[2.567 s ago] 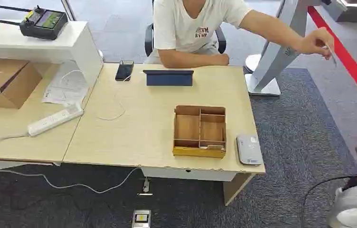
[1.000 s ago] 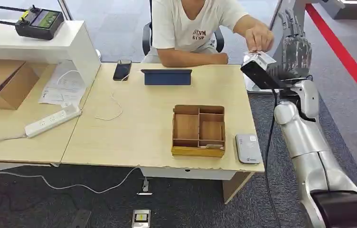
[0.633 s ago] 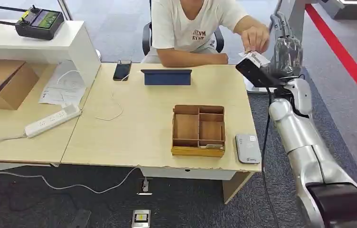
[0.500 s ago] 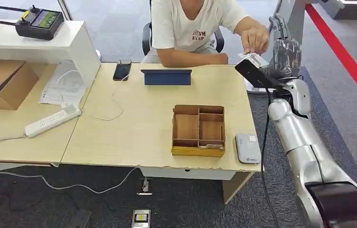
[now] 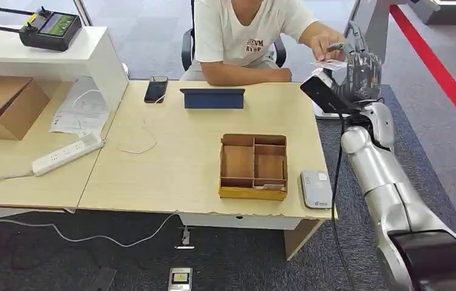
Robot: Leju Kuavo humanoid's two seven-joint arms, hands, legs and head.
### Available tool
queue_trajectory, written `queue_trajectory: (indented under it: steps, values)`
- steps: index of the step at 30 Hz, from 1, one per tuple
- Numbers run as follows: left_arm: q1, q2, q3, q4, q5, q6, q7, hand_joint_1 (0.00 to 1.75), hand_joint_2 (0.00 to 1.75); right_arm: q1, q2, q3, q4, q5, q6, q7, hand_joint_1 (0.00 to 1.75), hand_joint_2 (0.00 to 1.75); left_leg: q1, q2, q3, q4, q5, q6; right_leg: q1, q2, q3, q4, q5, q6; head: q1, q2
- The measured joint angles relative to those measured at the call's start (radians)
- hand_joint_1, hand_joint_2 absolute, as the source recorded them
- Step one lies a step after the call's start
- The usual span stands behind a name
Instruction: Pass the card to the sensor for recognition and then transmit it.
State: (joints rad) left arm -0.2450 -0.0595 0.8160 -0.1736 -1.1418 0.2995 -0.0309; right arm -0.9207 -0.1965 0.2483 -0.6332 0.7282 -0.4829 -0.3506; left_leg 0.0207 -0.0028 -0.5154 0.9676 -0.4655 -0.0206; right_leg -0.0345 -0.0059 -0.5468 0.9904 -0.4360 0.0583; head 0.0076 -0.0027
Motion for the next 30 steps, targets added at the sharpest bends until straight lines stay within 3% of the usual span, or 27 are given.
queue_trajectory:
  steps: [16, 22, 30]
  values:
    - [0.0, 0.0, -0.001, 0.0, -0.002, 0.0, 0.0, 0.0, 0.0, -0.007, 0.012, 0.0, 0.008, -0.019, 0.015, 0.0, 1.75, 1.75, 0.0, 0.0, 0.0, 0.0, 0.0, 0.0, 0.0, 0.0, 0.0, 0.0, 0.0, 0.0, 0.0, 0.0]
    - [0.0, 0.0, -0.002, 0.0, 0.006, 0.002, -0.001, 0.0, 0.0, -0.002, 0.002, 0.002, -0.001, -0.047, 0.082, 0.026, 1.75, 1.75, 0.0, 0.0, 0.001, 0.0, 0.0, 0.0, 0.0, 0.0, 0.0, 0.0, 0.0, 0.0, 0.0, 0.0]
    - [0.004, 0.0, -0.001, 0.0, 0.033, 0.005, -0.001, 0.0, 0.0, 0.055, -0.054, 0.016, -0.053, -0.069, 0.171, 0.069, 1.75, 1.75, 0.0, 0.0, 0.0, 0.0, 0.0, 0.0, 0.0, 0.0, 0.0, 0.0, 0.0, 0.0, 0.0, 0.0]
